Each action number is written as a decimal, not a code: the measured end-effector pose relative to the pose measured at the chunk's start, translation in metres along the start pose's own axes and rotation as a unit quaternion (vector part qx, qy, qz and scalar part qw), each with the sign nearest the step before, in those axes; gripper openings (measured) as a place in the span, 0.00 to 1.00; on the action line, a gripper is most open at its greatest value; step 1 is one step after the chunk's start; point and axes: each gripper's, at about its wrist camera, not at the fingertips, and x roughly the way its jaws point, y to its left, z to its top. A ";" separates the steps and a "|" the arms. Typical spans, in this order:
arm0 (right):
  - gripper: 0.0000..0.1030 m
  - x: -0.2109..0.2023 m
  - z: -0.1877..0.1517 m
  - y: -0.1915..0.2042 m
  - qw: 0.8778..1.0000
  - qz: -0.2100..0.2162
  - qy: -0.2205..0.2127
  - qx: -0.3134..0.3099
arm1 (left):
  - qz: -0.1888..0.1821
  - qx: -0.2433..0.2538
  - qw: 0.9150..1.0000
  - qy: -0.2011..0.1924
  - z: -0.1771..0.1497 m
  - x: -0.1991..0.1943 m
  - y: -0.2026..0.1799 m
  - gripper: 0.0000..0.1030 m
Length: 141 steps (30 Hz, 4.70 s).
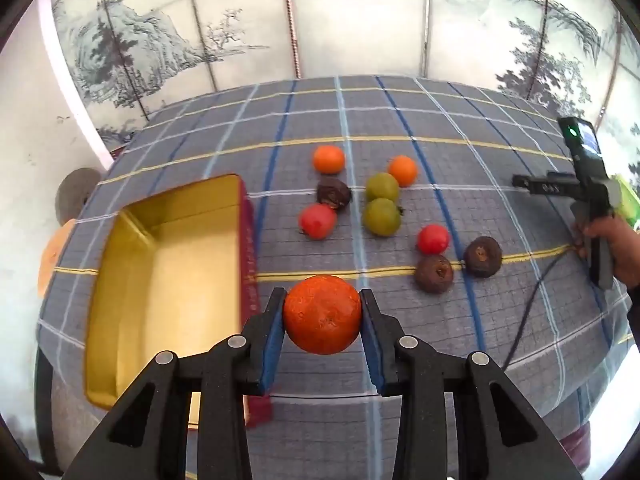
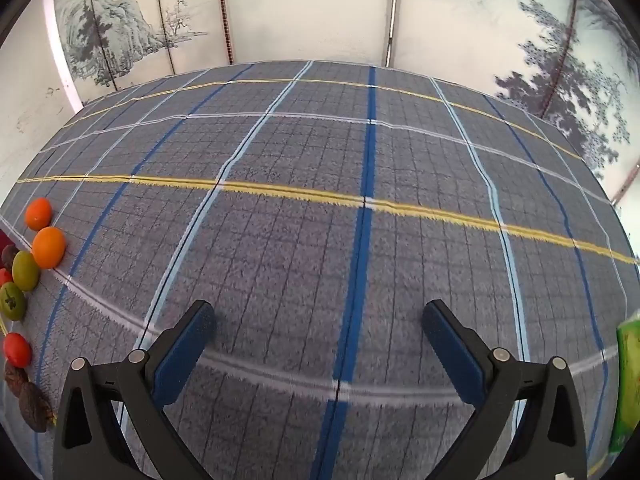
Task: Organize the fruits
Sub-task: 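Carry the orange in the left gripper over the tin and release it, then grasp the dark brown dried fruit with the right gripper, then carry the dark brown fruit into the tin and open the right gripper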
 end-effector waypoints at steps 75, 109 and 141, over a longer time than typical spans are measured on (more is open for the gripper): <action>0.99 -0.062 -0.044 0.005 0.996 0.042 -0.077 0.021 | 0.104 -0.009 0.994 -0.040 0.008 0.006 0.122 0.56; 0.31 -0.163 -0.032 0.249 0.910 0.317 -0.073 -0.257 | 0.062 -0.125 0.988 -0.066 -0.077 -0.072 0.097 0.60; 0.53 -0.085 0.011 0.436 0.908 0.349 -0.004 -0.234 | 0.116 -0.141 0.980 -0.079 -0.101 -0.098 0.095 0.80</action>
